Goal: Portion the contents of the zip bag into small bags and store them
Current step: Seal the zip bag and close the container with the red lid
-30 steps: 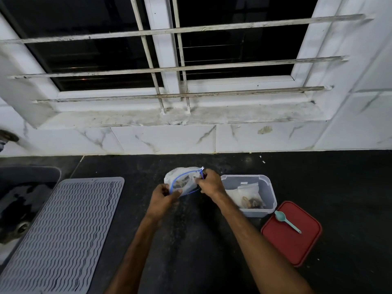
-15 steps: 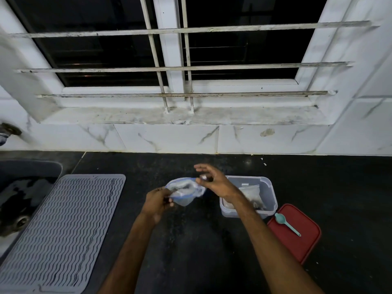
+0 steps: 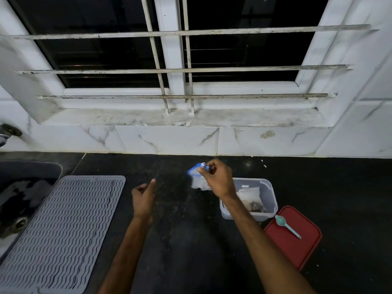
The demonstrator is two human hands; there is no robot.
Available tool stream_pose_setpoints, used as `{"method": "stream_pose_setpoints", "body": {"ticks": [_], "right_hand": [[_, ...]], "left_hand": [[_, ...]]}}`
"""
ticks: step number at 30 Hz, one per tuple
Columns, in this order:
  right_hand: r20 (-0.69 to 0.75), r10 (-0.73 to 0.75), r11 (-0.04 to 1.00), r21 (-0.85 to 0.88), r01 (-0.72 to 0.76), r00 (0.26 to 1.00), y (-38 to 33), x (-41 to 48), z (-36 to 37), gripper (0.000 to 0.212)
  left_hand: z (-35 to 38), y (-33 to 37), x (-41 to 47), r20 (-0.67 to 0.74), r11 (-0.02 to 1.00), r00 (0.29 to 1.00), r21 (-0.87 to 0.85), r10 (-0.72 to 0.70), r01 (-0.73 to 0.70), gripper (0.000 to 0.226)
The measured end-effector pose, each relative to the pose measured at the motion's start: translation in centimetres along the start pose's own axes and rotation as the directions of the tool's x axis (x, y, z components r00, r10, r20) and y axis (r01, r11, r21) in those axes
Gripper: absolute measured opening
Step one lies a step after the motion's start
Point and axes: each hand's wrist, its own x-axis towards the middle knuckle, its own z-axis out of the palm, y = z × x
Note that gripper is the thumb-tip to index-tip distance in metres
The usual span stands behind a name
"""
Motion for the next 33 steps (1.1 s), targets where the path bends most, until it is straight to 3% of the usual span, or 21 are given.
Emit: {"method": "stream_pose_setpoints", "body": {"ticks": [2,4,6,8,10,13,15,18,20,24,27,30,33], "right_hand": [[-0.085,-0.099,0.990,-0.110,0.090,0.991,-0.9,-0.8,1.1,0.024],[-0.075,-0.171,0.977,-0.143,0.159,0.982,-1.8,-1.9,2.3,0.026],[0.057,-0.204,0.968,-0.135,0.210,0.977,-2.3,-2.8,3.4,0.025],[0.256,-0.195,0.968,-0.104,0.227,0.947,-2.5,-3.5,3.7,0.014],[0.432,-0.200,0.969,-0.044,0.242,0.880,-2.4,-3.7,3.4,0.021],[0.513,-0.137,0.989,0.119,0.089,0.847,-2.4,-3.7,2.7,0.018],[0.453,-0.022,0.962,0.251,-0.104,0.891,-2.4,-3.8,2.5,0.002],[0.146,0.136,0.943,0.284,-0.173,0.980,-1.9,-3.7,1.8,0.016],[0.036,0.249,0.937,0.242,-0.250,0.968,-1.7,-3.4,1.2,0.021],[0.299,0.368,0.829,0.323,-0.456,0.881,-2.5,-3.9,1.4,0.027],[0.151,0.246,0.921,0.272,-0.279,0.957,-2.6,-3.5,1.7,0.022],[-0.028,0.143,0.988,0.062,-0.141,0.989,-1.4,-2.1,0.5,0.026],[-0.045,0.073,0.997,-0.030,-0.074,0.996,-0.6,-1.7,-0.5,0.027]], "left_hand": [[1.7,0.5,-1.6,0.017,0.989,0.992,0.084,0.122,-0.123,0.028],[4.1,1.4,-3.3,0.250,0.990,0.968,0.126,0.025,-0.058,0.034],[5.6,2.1,-4.3,0.420,0.992,0.906,0.127,-0.062,0.009,0.044],[6.0,2.1,-4.1,0.387,0.999,0.922,0.039,-0.032,0.019,0.036],[5.5,1.7,-3.3,0.274,1.000,0.961,-0.012,0.029,-0.027,0.021],[4.9,1.2,-2.8,0.231,0.998,0.971,-0.054,0.054,-0.042,0.018],[4.4,1.0,-2.6,0.178,0.993,0.983,-0.114,0.043,-0.023,0.015],[3.8,0.8,-2.4,0.095,0.969,0.995,-0.248,0.012,0.012,0.014],[3.4,0.6,-2.4,0.092,0.956,0.996,-0.292,0.005,0.022,0.014],[3.4,0.1,-2.8,0.143,0.957,0.989,-0.291,0.033,0.011,0.014],[3.0,-0.2,-2.6,0.142,0.977,0.990,-0.212,0.019,0.011,0.010],[1.0,0.0,-1.7,0.004,0.972,1.000,-0.232,-0.026,0.026,0.008],[-0.8,0.4,-0.9,-0.017,0.975,0.998,-0.214,-0.067,0.062,0.010]]}}
